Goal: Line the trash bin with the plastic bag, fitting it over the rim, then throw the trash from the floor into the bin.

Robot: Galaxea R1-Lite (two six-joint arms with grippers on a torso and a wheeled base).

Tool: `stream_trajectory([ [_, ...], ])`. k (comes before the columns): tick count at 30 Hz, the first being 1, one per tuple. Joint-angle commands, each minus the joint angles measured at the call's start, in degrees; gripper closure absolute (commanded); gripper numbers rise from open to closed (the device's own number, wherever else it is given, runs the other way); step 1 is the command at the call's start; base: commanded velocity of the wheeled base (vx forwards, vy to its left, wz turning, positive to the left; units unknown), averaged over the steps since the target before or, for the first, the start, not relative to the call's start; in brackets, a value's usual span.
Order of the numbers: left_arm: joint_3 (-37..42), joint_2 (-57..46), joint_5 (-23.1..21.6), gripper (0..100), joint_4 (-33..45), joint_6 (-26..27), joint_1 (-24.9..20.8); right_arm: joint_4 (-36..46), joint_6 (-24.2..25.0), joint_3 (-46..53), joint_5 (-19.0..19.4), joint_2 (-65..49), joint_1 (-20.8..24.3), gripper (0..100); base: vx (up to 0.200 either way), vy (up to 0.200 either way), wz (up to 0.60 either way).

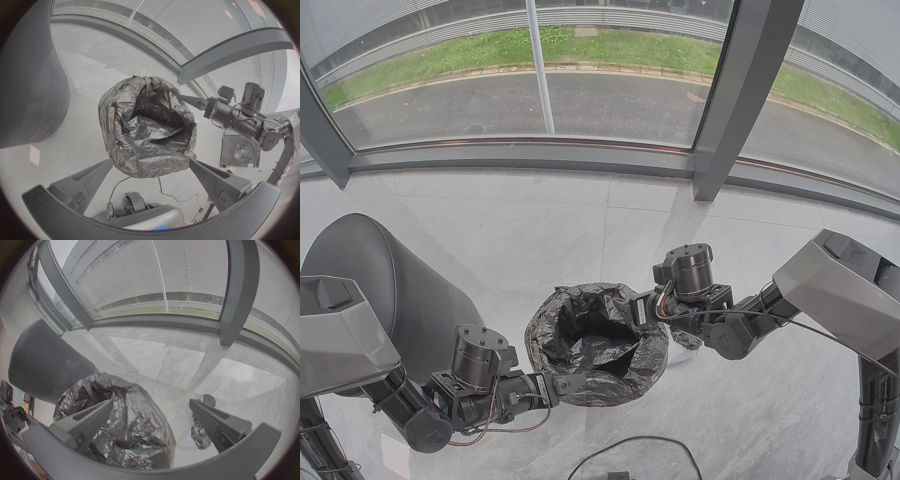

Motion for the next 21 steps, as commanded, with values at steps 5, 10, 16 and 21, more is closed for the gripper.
stream_trajectory([
  [5,-0.15,0.19,-0.02,0,-0.02,-0.05,0.11,-0.4,-0.14,0.43,0.03,2.78,-0.11,0,0.0,0.0,0.0],
  [10,-0.15,0.19,-0.02,0,-0.02,-0.14,0.11,-0.4,-0.06,-0.18,0.03,3.74,-0.28,0,0.0,0.0,0.0],
  [16,-0.15,0.28,-0.02,0,-0.02,-0.22,0.02,-0.49,0.03,-0.36,0.03,4.18,-0.28,0,0.0,0.0,0.0],
  [21,-0.15,0.28,-0.02,0,-0.02,-0.22,0.02,-0.49,0.21,-0.97,-0.14,3.74,-0.28,0,0.0,0.0,0.0],
])
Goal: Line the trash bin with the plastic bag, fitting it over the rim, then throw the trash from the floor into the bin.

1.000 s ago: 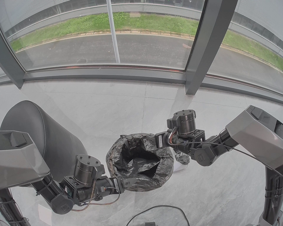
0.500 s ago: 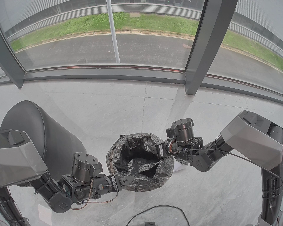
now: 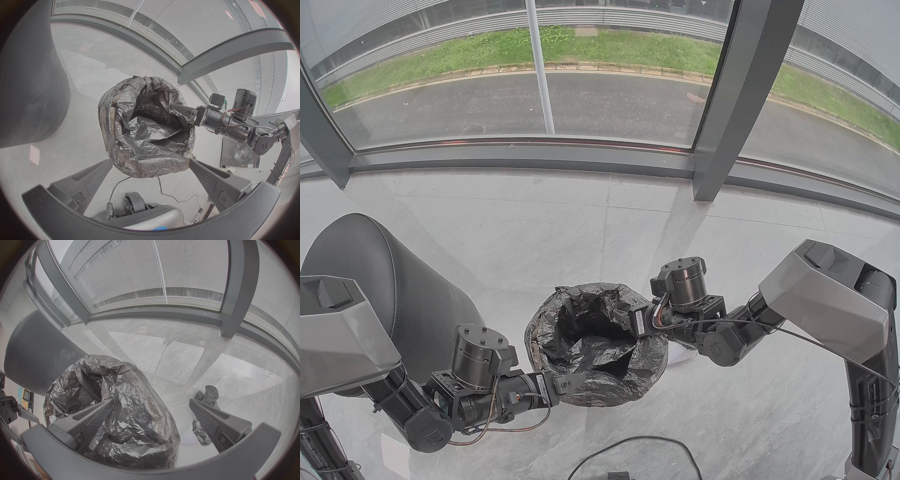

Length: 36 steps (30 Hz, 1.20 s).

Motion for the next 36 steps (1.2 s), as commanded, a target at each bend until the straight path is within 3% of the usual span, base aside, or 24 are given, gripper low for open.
stream_trajectory([
  [1,0.01,0.14,0.03,0,-0.02,-0.03,-0.06,0.0,0.09,-0.32,-0.08,-0.03,0.02,0,0.0,0.0,0.0],
  [9,0.01,0.23,0.03,0,-0.02,-0.03,-0.06,-0.44,0.35,8.3,-1.84,-6.98,2.13,0,0.0,0.0,0.0],
  [17,0.01,0.23,0.03,0,-0.02,-0.2,-0.06,-9.32,1.84,24.82,-3.6,-15.94,6.79,0,0.0,0.0,0.0],
  [24,0.01,0.32,0.03,0,-0.02,-0.2,-0.15,-14.06,2.55,30.27,-4.65,-22.18,9.6,0,0.0,0.0,0.0],
  [30,-0.17,0.67,0.03,0,-0.02,-0.29,-0.06,-15.03,6.33,30.88,-4.04,-16.56,12.5,0,0.0,0.0,0.0],
  [36,-0.34,1.2,0.03,0,-0.02,-0.2,-0.06,-21.36,6.33,30.45,-2.37,-8.12,12.41,0,0.0,0.0,0.0],
])
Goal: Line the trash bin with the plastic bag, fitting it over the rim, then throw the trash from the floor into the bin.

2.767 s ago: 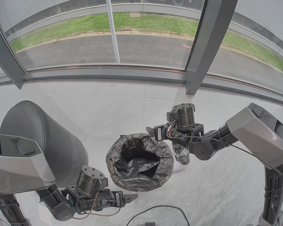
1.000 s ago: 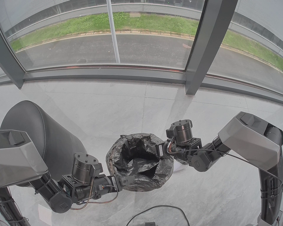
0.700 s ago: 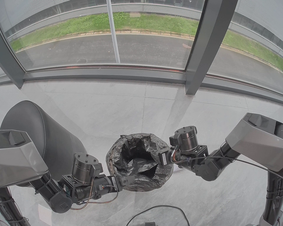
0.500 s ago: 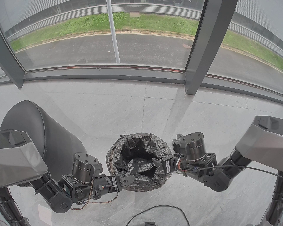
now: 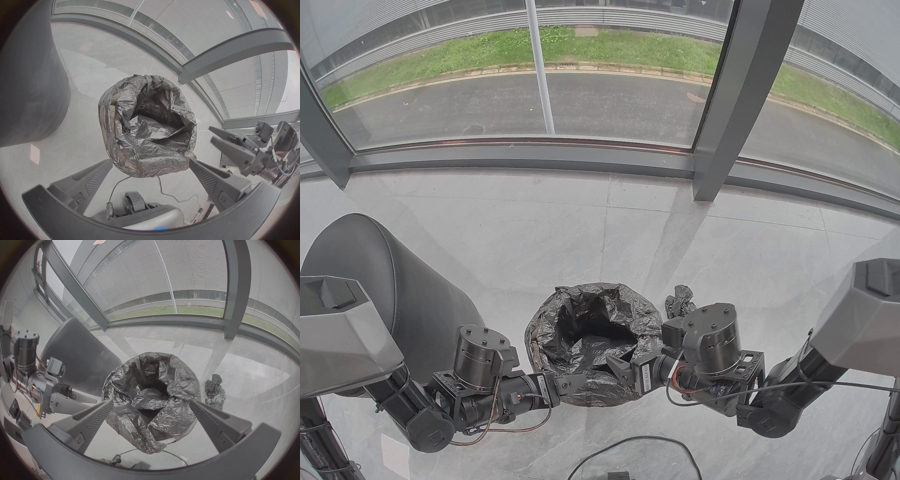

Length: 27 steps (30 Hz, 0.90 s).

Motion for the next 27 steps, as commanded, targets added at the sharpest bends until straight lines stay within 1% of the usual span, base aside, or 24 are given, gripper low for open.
stream_trajectory([
  [1,-0.19,0.7,0.0,0,-0.02,-0.01,0.01,-5.19,0.34,-0.17,1.45,9.63,0.34,0,0.0,0.0,0.0],
  [5,-0.19,0.79,0.0,0,-0.02,-0.01,0.01,-7.65,0.25,-1.48,2.16,13.59,-0.89,0,0.0,0.0,0.0],
  [12,-0.28,1.05,0.0,0,-0.02,-0.01,0.01,-7.65,0.08,-4.56,2.24,17.1,-1.59,0,0.0,0.0,0.0],
  [17,-0.37,1.23,0.0,0,-0.02,-0.01,0.01,-6.77,-0.1,-9.31,4.35,18.25,-2.21,0,0.0,0.0,0.0],
  [22,-0.37,1.31,0.0,0,-0.02,-0.01,0.01,-2.99,-0.1,-12.65,4.44,18.77,-2.21,0,0.0,0.0,0.0],
  [27,-0.37,1.31,0.0,0,-0.02,-0.01,0.01,-2.9,-0.01,-13.17,4.18,19.74,-2.21,0,0.0,0.0,0.0],
])
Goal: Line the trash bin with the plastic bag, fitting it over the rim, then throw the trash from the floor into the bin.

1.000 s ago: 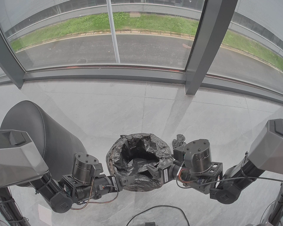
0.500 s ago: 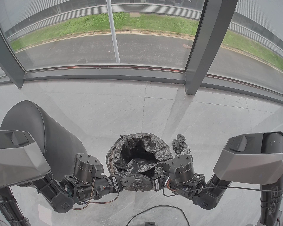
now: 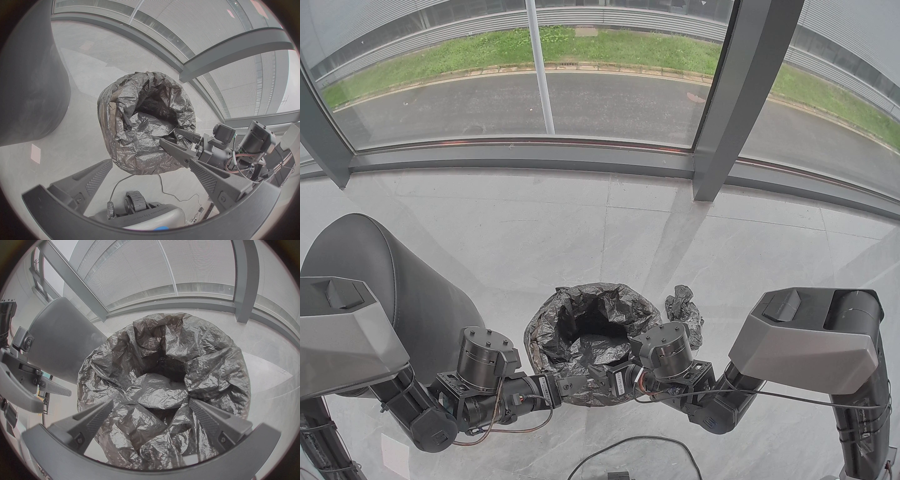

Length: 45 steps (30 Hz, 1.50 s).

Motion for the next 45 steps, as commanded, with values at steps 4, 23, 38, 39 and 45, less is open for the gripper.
stream_trajectory([
  [4,0.01,0.11,-0.02,0,-0.02,-0.03,0.01,0.03,-0.03,-0.42,-0.47,0.28,0.0,0,0.0,0.0,0.0],
  [23,-0.08,0.19,-0.02,0,-0.02,-0.03,-0.08,0.55,-2.93,-3.76,-0.56,3.01,0.08,0,0.0,0.0,0.0],
  [38,0.45,0.19,-0.02,0,-1.95,-0.12,-0.08,2.31,-4.33,-3.06,-3.11,-7.28,1.05,0,0.0,0.0,0.0],
  [39,0.53,0.19,0.07,0,-1.95,-0.12,0.01,2.31,-4.24,-2.09,-3.2,-8.86,1.23,0,0.0,0.0,0.0],
  [45,0.62,0.19,0.07,0,-1.95,-0.12,0.01,1.52,-3.45,7.58,-3.11,-18.35,1.93,0,0.0,0.0,0.0],
])
